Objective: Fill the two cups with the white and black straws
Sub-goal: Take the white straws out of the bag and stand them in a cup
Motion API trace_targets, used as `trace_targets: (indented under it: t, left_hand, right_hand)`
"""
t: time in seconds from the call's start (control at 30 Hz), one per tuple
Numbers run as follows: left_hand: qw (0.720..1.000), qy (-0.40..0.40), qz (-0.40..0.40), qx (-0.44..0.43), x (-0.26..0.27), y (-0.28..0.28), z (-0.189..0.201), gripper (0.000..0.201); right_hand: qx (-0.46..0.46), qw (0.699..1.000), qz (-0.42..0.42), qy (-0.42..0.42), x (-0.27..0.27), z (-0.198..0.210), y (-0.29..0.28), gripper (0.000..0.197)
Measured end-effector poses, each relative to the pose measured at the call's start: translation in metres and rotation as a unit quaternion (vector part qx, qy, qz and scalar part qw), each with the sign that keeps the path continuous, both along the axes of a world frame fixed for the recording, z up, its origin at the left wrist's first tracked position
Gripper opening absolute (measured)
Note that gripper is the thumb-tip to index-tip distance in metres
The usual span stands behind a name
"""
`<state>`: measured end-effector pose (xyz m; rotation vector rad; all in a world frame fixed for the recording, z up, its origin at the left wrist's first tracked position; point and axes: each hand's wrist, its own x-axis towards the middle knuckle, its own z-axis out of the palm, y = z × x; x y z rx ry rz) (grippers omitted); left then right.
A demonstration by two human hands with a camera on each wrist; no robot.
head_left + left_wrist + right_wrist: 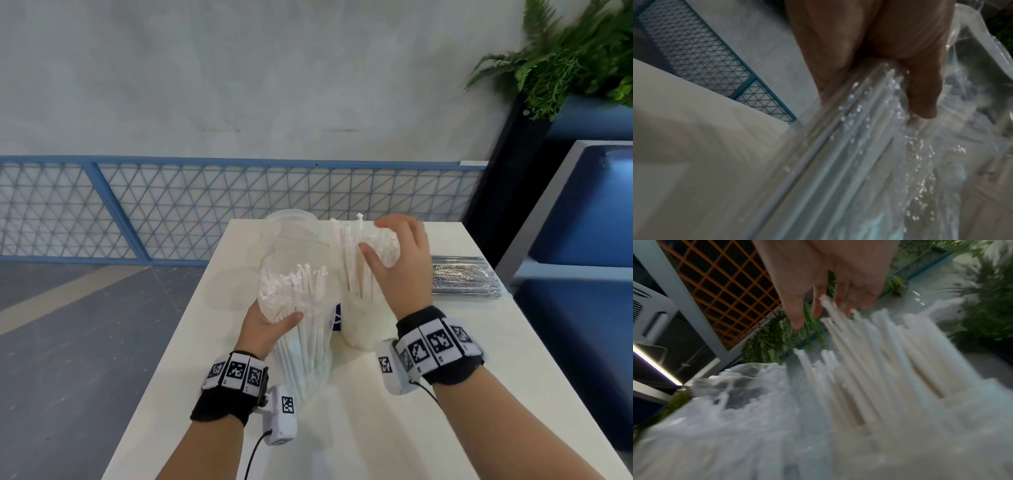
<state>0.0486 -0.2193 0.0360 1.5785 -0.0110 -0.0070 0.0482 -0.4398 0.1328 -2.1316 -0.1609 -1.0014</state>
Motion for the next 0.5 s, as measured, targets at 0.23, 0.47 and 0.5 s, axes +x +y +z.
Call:
trace_targets:
  t: [0.23, 0.47, 0.5]
  left_hand:
    - [1.000, 0.001, -0.021, 0.006, -0.005, 0.001, 0.004, 0.048]
    - [0.999, -0.003, -0.051, 0.000, -0.013, 0.007, 0.007, 0.047]
    - [0.998, -0.010, -0.056, 0.004, -0.014, 0.009, 0.007, 0.049]
  right_hand:
    - [-0.096, 0.992, 0.063, -0.058, -0.027, -0.024, 0.052, 0.019]
    - [-0.043, 0.966, 0.160, 0.200, -0.023, -0.045, 0.062, 0.043]
    - [-0.029, 0.960, 0.171, 0.222, -0.021, -0.047, 0.062, 0.045]
